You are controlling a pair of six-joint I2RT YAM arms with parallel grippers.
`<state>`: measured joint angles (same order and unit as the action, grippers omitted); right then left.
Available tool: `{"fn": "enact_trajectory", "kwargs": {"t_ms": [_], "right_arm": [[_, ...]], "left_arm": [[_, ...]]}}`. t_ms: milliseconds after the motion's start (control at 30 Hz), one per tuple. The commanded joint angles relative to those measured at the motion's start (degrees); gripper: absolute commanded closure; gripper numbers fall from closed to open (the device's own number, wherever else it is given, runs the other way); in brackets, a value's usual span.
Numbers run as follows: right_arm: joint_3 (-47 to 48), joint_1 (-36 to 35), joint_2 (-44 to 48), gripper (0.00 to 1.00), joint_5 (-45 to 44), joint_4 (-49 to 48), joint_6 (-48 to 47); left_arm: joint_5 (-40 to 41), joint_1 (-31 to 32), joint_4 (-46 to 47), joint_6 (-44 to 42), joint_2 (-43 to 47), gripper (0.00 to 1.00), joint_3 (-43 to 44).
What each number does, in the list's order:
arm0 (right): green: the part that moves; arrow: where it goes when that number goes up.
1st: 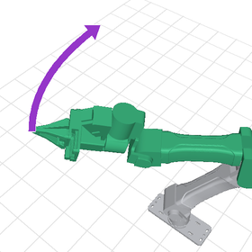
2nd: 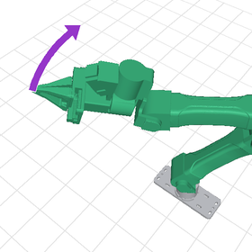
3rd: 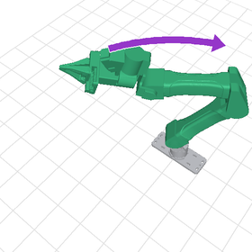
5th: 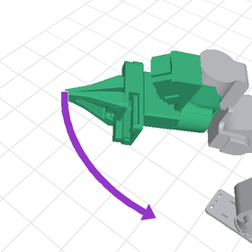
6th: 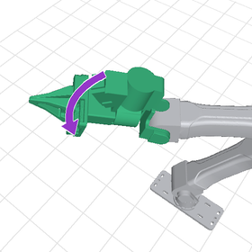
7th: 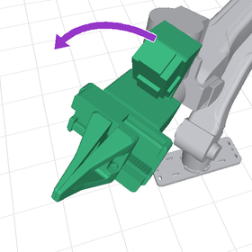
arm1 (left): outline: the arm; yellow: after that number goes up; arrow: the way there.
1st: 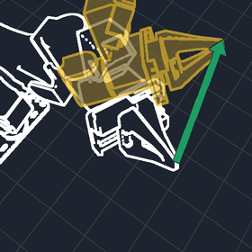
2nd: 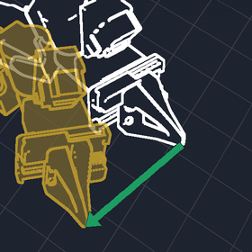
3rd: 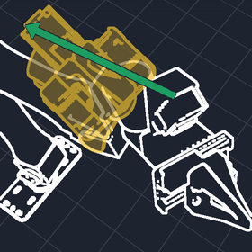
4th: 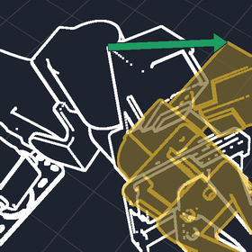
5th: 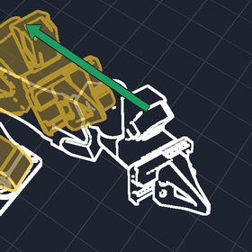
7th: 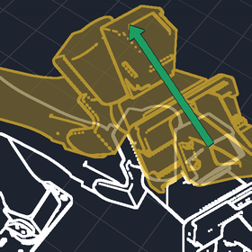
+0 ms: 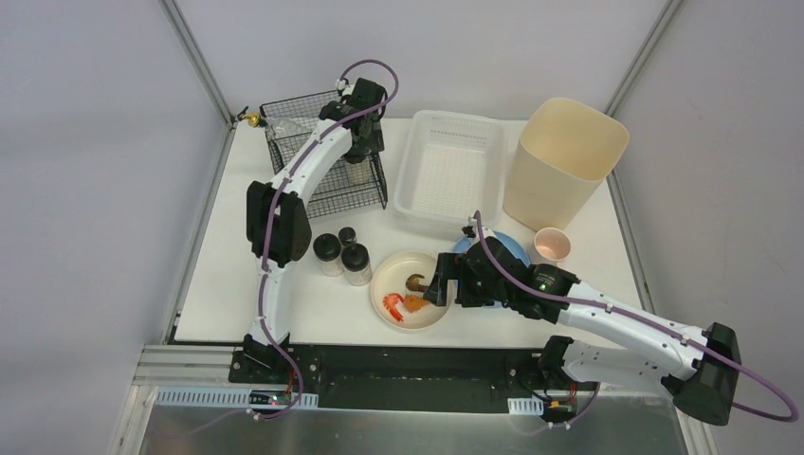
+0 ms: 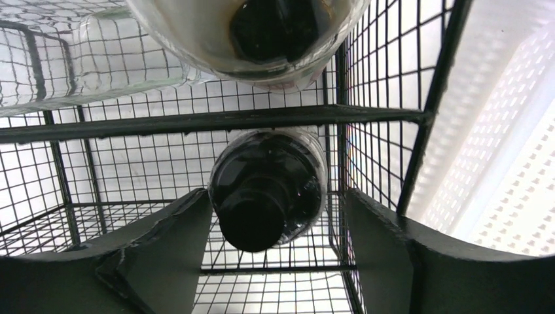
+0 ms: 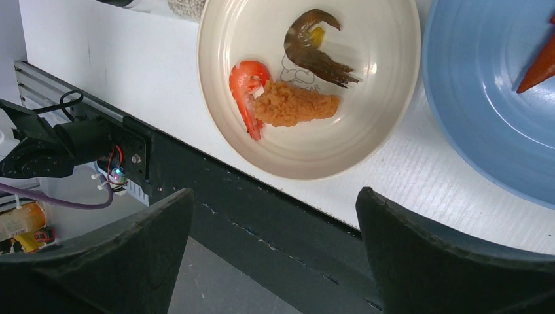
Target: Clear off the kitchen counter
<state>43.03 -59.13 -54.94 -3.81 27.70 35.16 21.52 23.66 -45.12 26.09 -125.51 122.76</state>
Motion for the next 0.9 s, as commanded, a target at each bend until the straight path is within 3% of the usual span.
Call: {"fn": "enact_trajectory", "kwargs": {"t_ms": [0, 200, 567, 733, 867], "right_arm": [[1.16, -0.35, -0.42, 0.01, -0.4, -0.9, 0.22], [2.1, -0.34, -0.8, 0.01, -0.68, -0.4, -0.21], [2.56, -0.33, -1.99, 0.01, -0.47, -1.58, -0.87], [2.33, -0.37, -2.33, 0.01, -0.13, -2.62, -1.21], [2.24, -0.33, -2.46, 0.01, 0.18, -3.23, -1.56]], "left_arm": [[-1.7, 0.96, 0.76, -2.34, 6.1, 0.22, -0.99], [-3.83, 0.99, -1.53, -3.77, 10.7, 0.17, -0.02], [-3.93, -0.09, -8.52, -5.44, 22.72, 0.17, 1.4], [-10.04, -5.87, -9.47, -2.26, 28.4, 0.18, -1.34], [-7.7, -8.86, -9.52, -2.26, 31.94, 0.18, -3.39]]}}
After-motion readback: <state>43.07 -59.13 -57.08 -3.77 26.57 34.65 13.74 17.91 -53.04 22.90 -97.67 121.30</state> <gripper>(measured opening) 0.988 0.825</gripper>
